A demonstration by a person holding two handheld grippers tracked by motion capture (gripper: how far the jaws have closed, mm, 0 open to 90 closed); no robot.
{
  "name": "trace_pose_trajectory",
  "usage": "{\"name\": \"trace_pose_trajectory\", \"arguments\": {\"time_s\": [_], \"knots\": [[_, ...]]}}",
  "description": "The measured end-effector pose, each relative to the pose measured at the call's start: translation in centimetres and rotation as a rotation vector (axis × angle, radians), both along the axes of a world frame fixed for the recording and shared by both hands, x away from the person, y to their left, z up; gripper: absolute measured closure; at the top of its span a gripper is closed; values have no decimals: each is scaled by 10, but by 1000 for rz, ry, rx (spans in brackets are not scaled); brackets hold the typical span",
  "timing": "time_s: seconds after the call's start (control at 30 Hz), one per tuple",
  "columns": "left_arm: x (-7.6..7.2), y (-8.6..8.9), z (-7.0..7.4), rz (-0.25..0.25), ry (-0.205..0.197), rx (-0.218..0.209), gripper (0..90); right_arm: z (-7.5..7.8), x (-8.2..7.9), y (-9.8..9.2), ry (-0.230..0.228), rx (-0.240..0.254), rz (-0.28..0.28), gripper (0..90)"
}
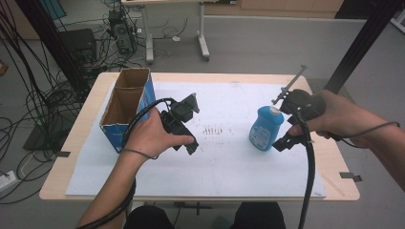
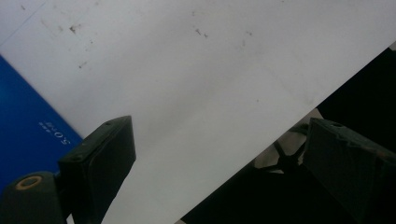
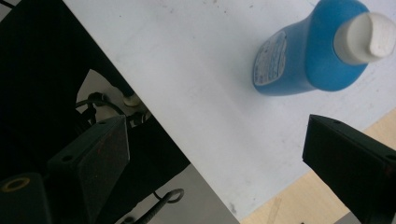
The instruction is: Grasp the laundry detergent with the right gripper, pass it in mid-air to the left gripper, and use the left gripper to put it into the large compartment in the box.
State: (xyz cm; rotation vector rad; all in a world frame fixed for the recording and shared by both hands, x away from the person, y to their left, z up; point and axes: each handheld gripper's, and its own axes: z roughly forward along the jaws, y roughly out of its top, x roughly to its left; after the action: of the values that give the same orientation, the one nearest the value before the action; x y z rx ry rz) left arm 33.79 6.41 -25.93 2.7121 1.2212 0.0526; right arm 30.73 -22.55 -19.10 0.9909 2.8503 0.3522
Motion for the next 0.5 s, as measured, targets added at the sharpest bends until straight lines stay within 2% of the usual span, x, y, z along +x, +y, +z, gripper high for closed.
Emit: {"name": "trace_pose_trajectory", "arguments": {"time_s": [0.13,0.33,0.5], "knots": [[0,-2,-5,-1,12,3,98,-3,-2,-10,3,-3,-18,71],[-1,-3,-5,1,11,-11,97,-6,-4,-20,11,-3,-54,70],[-1,-3,-6,1,13,-4,98,-11,-6,-32,12,-4,-86,71]]}}
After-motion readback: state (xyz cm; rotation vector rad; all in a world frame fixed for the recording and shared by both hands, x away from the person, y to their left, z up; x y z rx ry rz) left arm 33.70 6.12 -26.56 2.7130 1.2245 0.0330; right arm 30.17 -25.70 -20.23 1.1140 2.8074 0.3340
